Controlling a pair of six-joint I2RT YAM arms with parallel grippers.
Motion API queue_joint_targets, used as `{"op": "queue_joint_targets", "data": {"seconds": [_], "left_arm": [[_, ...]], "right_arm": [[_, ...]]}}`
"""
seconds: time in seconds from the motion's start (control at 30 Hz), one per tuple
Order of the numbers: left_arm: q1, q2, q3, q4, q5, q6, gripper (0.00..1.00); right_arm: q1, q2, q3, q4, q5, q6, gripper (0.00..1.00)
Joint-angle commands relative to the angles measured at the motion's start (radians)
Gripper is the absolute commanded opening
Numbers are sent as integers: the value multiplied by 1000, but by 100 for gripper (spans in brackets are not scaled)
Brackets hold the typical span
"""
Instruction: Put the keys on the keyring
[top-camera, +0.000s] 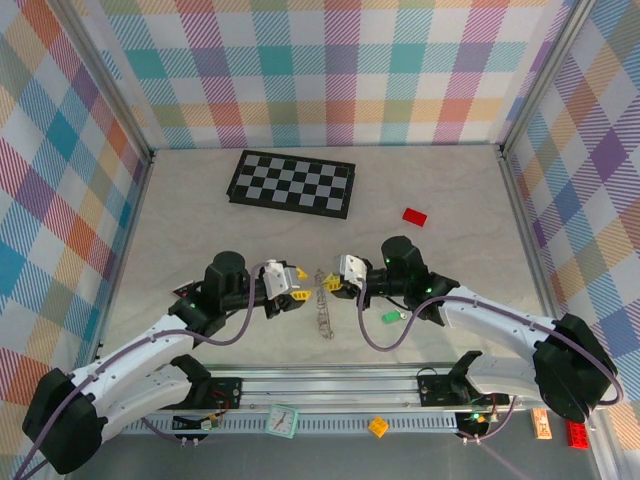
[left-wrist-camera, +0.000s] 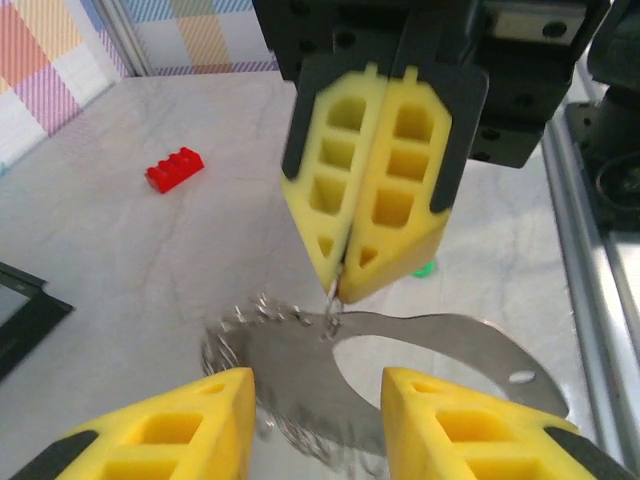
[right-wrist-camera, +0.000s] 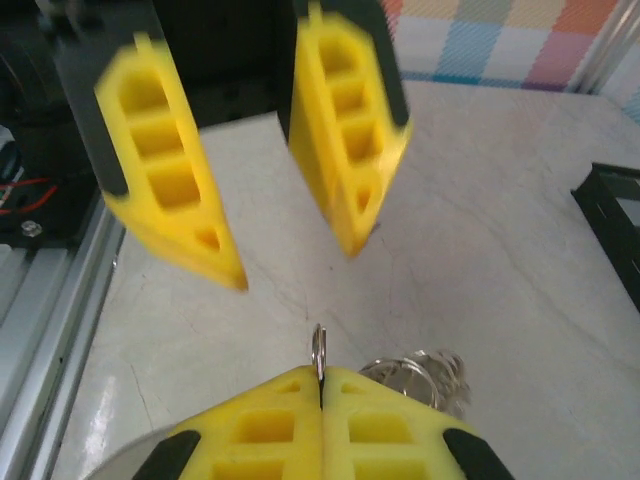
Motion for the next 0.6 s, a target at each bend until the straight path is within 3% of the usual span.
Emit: {"op": "queue_joint_targets", "data": {"seconds": [0.0, 0.33, 0.57], "left_arm": [[2, -5, -64, 254, 24, -136, 37], [2, 68, -119, 414, 84, -176, 28], [2, 83, -134, 435, 124, -185, 28]], "right_arm": [[-5, -4, -7, 70, -93, 24, 0], [-7, 22, -19, 114, -154, 46, 0], [-6, 39, -23, 148, -158, 66, 0]]}}
